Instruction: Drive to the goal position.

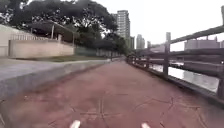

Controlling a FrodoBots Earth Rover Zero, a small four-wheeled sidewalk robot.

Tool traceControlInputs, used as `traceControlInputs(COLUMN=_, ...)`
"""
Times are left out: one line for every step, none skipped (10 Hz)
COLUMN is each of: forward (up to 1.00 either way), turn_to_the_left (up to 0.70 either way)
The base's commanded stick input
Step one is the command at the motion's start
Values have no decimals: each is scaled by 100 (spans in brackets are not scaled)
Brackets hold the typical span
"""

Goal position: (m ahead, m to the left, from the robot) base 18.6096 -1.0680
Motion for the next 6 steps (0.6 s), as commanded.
traceControlInputs(forward=70, turn_to_the_left=-16)
traceControlInputs(forward=70, turn_to_the_left=-35)
traceControlInputs(forward=70, turn_to_the_left=-35)
traceControlInputs(forward=70, turn_to_the_left=-35)
traceControlInputs(forward=70, turn_to_the_left=-35)
traceControlInputs(forward=70, turn_to_the_left=-35)
